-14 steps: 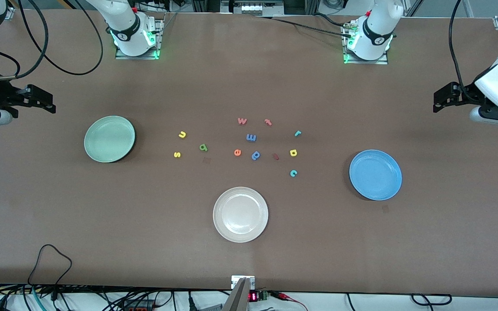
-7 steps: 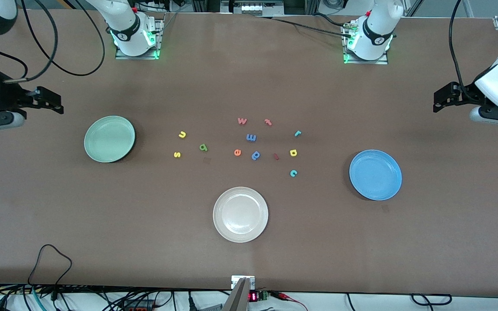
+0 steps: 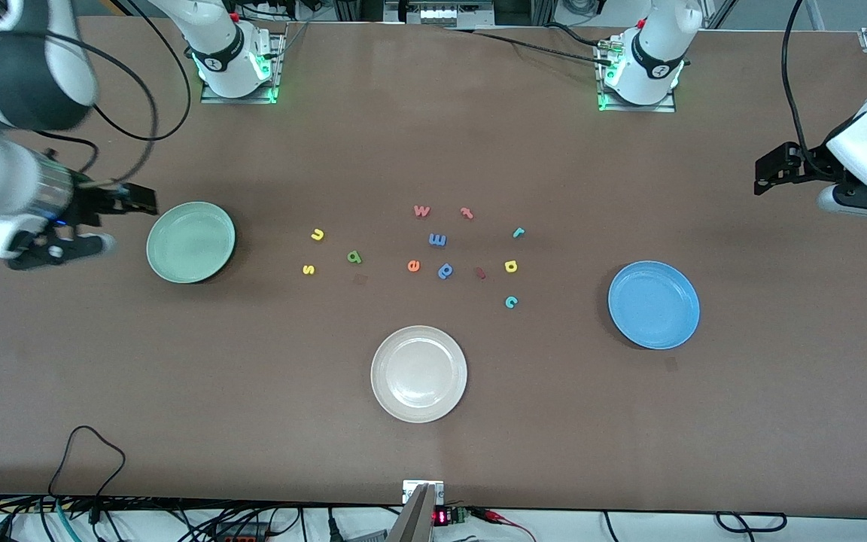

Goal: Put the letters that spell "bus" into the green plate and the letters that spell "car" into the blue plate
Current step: 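Move the right gripper toward the yellow letters beside the green plate, then lower the right gripper and grasp the yellow letter s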

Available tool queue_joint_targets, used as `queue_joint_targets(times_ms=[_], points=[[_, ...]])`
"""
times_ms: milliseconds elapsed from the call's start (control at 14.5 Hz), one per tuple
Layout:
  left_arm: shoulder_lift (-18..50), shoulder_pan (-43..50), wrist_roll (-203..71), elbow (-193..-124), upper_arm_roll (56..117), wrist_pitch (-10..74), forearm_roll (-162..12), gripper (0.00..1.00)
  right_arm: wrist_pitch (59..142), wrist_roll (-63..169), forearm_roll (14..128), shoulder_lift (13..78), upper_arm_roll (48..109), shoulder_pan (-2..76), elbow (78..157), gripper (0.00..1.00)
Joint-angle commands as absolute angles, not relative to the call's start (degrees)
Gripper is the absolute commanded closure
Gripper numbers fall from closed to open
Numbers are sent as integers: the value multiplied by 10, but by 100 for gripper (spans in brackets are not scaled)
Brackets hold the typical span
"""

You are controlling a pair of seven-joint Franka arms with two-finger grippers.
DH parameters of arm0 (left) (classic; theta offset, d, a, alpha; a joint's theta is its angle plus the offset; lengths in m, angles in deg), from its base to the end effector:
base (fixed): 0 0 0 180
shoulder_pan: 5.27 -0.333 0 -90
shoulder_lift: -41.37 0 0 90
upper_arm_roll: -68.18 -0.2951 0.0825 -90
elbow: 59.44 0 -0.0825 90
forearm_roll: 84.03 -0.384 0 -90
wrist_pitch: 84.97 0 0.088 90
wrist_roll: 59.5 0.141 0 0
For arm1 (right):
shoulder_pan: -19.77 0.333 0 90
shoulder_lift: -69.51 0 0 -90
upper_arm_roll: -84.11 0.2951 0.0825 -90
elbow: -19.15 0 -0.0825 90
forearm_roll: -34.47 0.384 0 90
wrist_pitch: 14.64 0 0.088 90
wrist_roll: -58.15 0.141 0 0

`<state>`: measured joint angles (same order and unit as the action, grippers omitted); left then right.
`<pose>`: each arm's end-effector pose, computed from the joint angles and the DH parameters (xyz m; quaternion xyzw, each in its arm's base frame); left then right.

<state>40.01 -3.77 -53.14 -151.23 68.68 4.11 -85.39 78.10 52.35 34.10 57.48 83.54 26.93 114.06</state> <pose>0.5550 -0.0160 0.5405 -0.9966 0.0731 0.0359 0.0104 0.5805 0.0665 0.4132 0.9865 0.1076 -0.1236 0.0051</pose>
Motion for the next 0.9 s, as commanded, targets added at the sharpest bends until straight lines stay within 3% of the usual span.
queue_joint_targets(times_ms=[0, 345, 829], points=[[394, -43, -514, -1499, 685, 30, -843, 0, 890, 595, 340, 591, 835, 308, 1250, 0], [394, -42, -516, -1498, 685, 31, -842, 0, 1128, 695, 340, 570, 835, 362, 1391, 0], [393, -44, -515, -1498, 686, 30, -842, 0, 1261, 803, 345, 473, 835, 394, 1385, 0]])
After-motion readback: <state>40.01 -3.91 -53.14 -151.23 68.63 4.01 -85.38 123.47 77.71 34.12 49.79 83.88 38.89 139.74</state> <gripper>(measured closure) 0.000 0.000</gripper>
